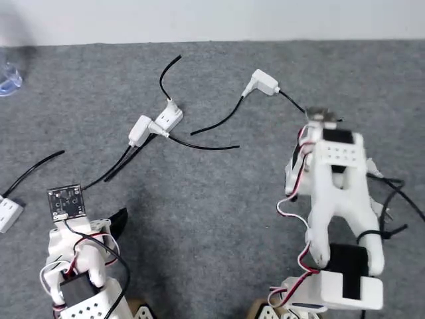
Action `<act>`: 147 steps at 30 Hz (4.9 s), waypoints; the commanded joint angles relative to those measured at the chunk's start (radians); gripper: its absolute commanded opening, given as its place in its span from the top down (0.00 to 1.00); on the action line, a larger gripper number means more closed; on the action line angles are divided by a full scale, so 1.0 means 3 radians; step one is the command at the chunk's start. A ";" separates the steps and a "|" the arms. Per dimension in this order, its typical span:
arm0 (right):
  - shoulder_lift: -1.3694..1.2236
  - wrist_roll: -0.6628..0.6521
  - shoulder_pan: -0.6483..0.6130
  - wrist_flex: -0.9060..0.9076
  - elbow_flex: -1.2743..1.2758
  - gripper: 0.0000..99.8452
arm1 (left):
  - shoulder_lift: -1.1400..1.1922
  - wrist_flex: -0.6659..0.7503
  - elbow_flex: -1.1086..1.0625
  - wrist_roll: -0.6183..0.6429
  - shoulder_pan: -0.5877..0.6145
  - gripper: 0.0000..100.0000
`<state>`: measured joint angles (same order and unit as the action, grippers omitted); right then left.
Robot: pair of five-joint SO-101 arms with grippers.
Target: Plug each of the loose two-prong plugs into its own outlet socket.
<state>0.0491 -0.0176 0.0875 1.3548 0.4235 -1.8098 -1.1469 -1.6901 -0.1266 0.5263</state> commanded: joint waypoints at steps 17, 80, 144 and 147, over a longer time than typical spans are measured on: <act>0.0161 0.0015 -0.0499 -0.0892 0.0736 0.73 | -0.0026 -0.0107 0.0933 -0.1795 0.1325 0.74; 0.0146 0.0010 -0.0519 -0.1128 0.0844 0.73 | 0.7150 0.1253 0.4493 -0.4194 0.1545 0.99; 0.0156 -0.0747 -0.0591 -0.1823 0.1253 0.73 | 0.9641 0.0215 0.8933 -0.3994 0.1831 0.78; 0.0156 -0.0747 -0.0591 -0.1823 0.1253 0.73 | 0.9886 0.0020 0.9434 -0.4000 0.1821 0.78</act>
<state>0.0783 -0.2294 -0.0752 0.8347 0.7994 1.1224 -1.0687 0.9874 -1.3096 1.0833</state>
